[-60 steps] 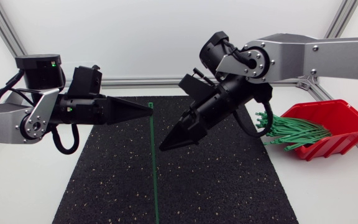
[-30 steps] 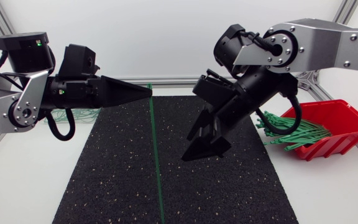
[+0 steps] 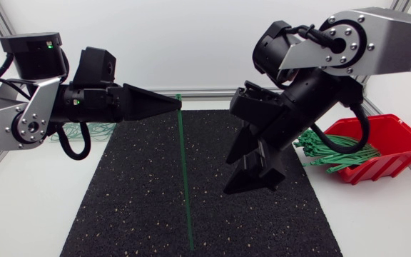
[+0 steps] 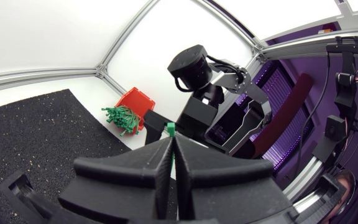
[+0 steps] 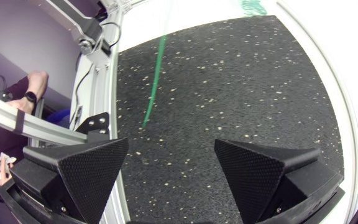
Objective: Take a green cable tie from the red box, thread the tail through the head to close it, then place it in the transparent bin on the left.
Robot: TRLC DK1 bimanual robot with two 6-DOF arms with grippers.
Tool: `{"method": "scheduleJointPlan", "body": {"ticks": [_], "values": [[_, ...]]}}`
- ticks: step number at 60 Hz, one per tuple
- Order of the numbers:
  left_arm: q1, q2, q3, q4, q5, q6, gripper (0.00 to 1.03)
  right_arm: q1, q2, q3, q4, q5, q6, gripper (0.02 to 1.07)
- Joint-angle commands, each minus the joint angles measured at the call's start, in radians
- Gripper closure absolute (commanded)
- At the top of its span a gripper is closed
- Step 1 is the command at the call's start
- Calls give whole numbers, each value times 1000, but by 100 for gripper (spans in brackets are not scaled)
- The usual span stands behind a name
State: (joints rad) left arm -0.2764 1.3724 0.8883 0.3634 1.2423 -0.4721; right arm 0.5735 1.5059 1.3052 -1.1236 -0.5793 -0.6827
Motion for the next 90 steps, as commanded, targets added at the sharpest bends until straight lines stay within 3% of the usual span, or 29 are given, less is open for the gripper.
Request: {"method": "scheduleJointPlan", "body": {"ticks": [1, 10, 13, 18, 22, 27, 36, 42, 46, 60, 67, 79, 90], "values": [[-15, -21, 34, -6, -3, -23, 100, 37, 28, 26, -110, -40, -35, 6], [-32, -22, 31, -7, -9, -14, 100, 66, 36, -7, -131, 22, -35, 6], [-38, -22, 28, -7, -12, -8, 100, 71, 25, -37, -61, 122, 31, 6], [-43, -22, 26, -7, -18, -5, 100, 89, -27, -84, 35, 177, -9, 6], [-43, -16, 32, -11, -18, -5, 100, 104, -116, -173, 254, 299, 5, 6], [-38, -7, 52, -35, -18, -5, 100, 134, -214, -271, 486, 331, -2, 6], [-20, 25, 115, -124, -10, -11, 100, 157, -271, -327, 633, 338, -90, 6], [0, 73, 178, -181, 9, -62, 100, 181, -292, -403, 778, 513, -293, 6], [17, 108, 207, -181, 39, -117, 100, 186, -325, -503, 972, 576, -448, 6], [39, 163, 251, -201, 82, -198, 100, 230, -368, -684, 1257, 602, -819, 6], [43, 195, 282, -230, 82, -212, 100, 232, -346, -724, 1392, 556, -957, 6], [60, 225, 304, -259, 83, -211, 100, 232, -309, -755, 1475, 509, -1155, 6], [63, 243, 298, -265, 88, -149, 100, 232, -309, -782, 1499, 377, -1249, 6]]}}
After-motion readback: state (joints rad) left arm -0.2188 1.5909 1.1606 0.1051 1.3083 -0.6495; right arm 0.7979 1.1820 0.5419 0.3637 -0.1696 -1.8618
